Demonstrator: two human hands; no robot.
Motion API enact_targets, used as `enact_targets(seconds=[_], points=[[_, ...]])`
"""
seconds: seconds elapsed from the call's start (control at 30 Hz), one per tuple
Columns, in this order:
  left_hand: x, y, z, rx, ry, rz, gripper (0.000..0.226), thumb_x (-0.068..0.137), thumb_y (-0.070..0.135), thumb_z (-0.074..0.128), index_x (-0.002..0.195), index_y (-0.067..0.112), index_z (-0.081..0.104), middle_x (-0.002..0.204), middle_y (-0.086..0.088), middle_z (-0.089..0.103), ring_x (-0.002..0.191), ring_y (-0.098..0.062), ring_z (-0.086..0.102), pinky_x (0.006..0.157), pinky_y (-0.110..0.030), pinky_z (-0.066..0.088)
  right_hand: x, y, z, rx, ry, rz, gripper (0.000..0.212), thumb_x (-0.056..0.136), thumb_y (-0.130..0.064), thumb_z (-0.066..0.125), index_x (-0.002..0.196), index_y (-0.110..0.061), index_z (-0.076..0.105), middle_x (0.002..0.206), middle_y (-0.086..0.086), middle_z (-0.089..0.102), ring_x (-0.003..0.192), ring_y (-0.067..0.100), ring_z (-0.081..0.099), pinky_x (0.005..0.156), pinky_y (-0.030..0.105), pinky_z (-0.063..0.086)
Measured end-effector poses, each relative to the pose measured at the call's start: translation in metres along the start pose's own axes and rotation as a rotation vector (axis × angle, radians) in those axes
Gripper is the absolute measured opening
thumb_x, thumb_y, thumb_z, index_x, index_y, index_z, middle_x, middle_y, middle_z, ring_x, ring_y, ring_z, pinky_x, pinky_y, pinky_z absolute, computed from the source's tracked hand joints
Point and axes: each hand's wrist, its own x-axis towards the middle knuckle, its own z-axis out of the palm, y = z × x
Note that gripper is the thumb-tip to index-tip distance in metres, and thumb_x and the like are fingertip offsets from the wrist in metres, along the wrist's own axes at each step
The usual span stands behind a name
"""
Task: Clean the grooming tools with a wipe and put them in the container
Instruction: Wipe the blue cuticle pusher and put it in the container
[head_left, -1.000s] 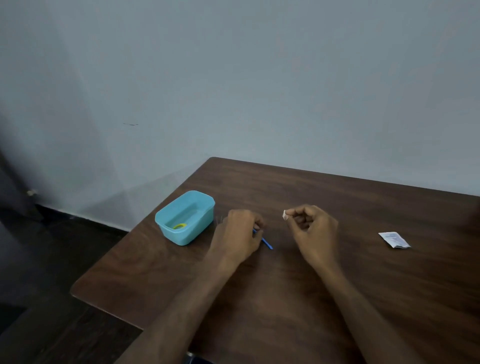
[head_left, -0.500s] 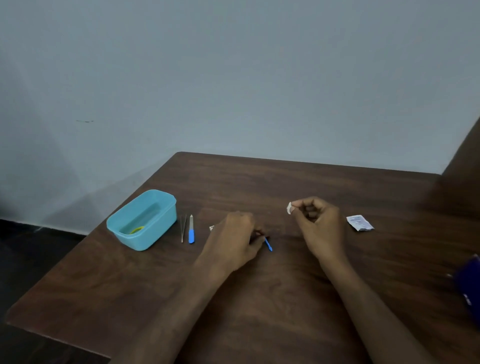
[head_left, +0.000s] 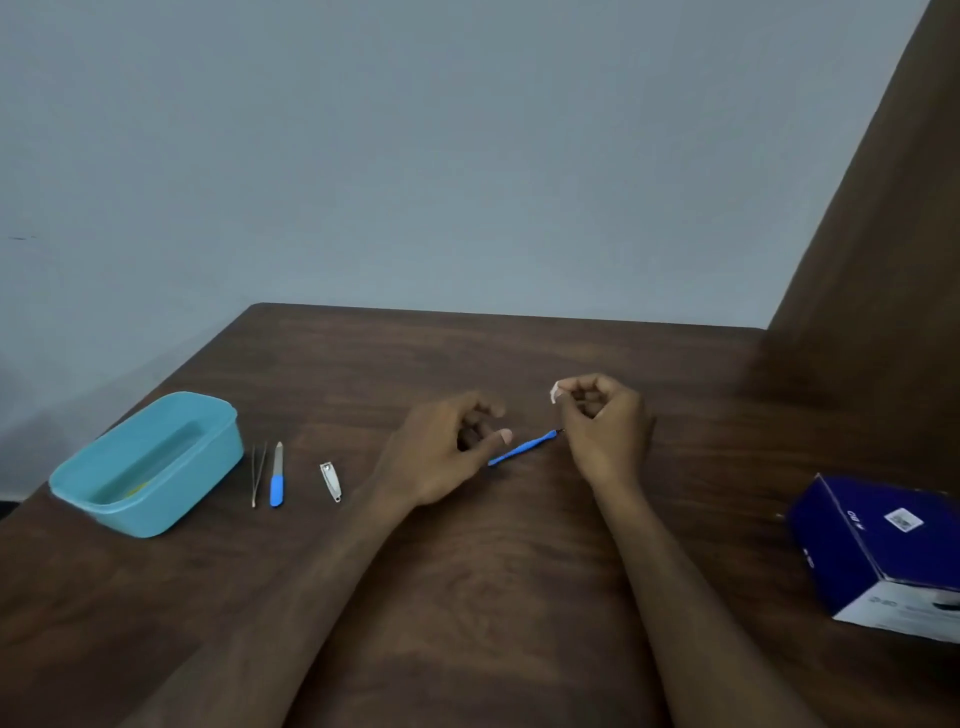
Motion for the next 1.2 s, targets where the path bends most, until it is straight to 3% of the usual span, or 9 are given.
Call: enact_targets(seconds=[0.13,0.27,0.43,0.53,0.67,0.73,0.87,0.97,1.2], points=[[-0.006,0.004,0.013,0.265,0.047,-0.02,0.049,0.075,0.085,0.064,0.1,0.043,0.07,0.093,0.024,0.067,0.085,0.003,0.063,0.069,-0.028,0.055,0.003,0.003,0.002,0.025,0.085,0.023,0.006,0.087,-0.021,0.081,0.082,-0.023,0.078,0.073,-0.016,0.075,0.068,0.0,0.072,0.075,0.031,0.061],[-0.008,0.016,0.016,0.349,0.091,0.053,0.023,0.089,0.061,0.068,0.097,0.039,0.069,0.089,0.021,0.061,0.092,-0.002,0.06,0.062,-0.027,0.045,-0.002,0.0,0.008,0.003,0.085,-0.024,0.004,0.088,-0.019,0.08,0.085,-0.021,0.078,0.072,-0.016,0.074,0.07,0.0,0.072,0.072,0.024,0.057],[-0.008,0.015,0.021,0.329,0.095,0.016,0.015,0.099,0.052,0.063,0.104,0.038,0.066,0.104,0.019,0.063,0.105,-0.004,0.058,0.071,-0.03,0.048,-0.003,0.007,0.006,0.066,0.08,0.011,0.006,0.088,-0.022,0.081,0.084,-0.024,0.077,0.075,-0.014,0.077,0.07,0.003,0.073,0.075,0.04,0.064],[-0.004,0.01,0.022,0.277,0.093,-0.03,0.014,0.104,0.047,0.058,0.107,0.036,0.067,0.105,0.018,0.066,0.105,-0.008,0.063,0.075,-0.031,0.048,-0.001,0.008,0.01,0.16,0.008,0.021,0.007,0.089,-0.021,0.08,0.085,-0.025,0.077,0.081,-0.011,0.079,0.076,0.011,0.077,0.077,0.049,0.065],[0.006,-0.007,0.022,0.017,0.205,-0.099,0.028,0.107,0.042,0.058,0.087,0.032,0.073,0.078,0.024,0.071,0.077,0.004,0.068,0.068,-0.029,0.049,0.009,0.006,0.009,0.264,0.014,0.012,0.022,0.097,-0.006,0.072,0.088,-0.026,0.071,0.08,-0.004,0.078,0.073,0.015,0.079,0.073,0.041,0.065],[0.011,-0.011,0.023,-0.117,0.305,-0.101,0.028,0.106,0.035,0.064,0.082,0.027,0.077,0.077,0.022,0.075,0.065,0.007,0.064,0.063,-0.017,0.043,0.014,0.012,0.005,0.304,0.074,0.035,0.023,0.097,-0.003,0.071,0.09,-0.025,0.071,0.078,-0.003,0.077,0.073,0.015,0.078,0.077,0.039,0.063],[0.014,-0.005,0.022,-0.229,0.332,-0.104,0.018,0.099,0.033,0.075,0.081,0.032,0.076,0.071,0.02,0.073,0.055,-0.002,0.063,0.054,-0.013,0.045,0.011,0.005,0.007,0.486,-0.087,0.181,0.003,0.097,-0.011,0.075,0.096,-0.011,0.078,0.085,0.005,0.08,0.078,0.016,0.075,0.078,0.034,0.06],[0.013,-0.002,0.021,-0.241,0.312,-0.091,0.01,0.097,0.031,0.078,0.088,0.036,0.079,0.071,0.023,0.072,0.06,-0.001,0.065,0.055,-0.01,0.044,0.003,-0.004,0.013,0.538,-0.211,0.171,0.005,0.096,-0.012,0.076,0.096,-0.008,0.079,0.084,0.009,0.079,0.076,0.014,0.073,0.073,0.027,0.062],[0.011,-0.001,0.018,-0.273,0.228,-0.077,0.007,0.098,0.03,0.076,0.095,0.027,0.082,0.076,0.013,0.076,0.06,-0.01,0.071,0.054,-0.015,0.05,0.002,-0.003,0.012,0.562,-0.23,0.186,0.005,0.094,-0.009,0.079,0.097,-0.005,0.079,0.083,0.009,0.078,0.07,0.013,0.069,0.068,0.027,0.059]])
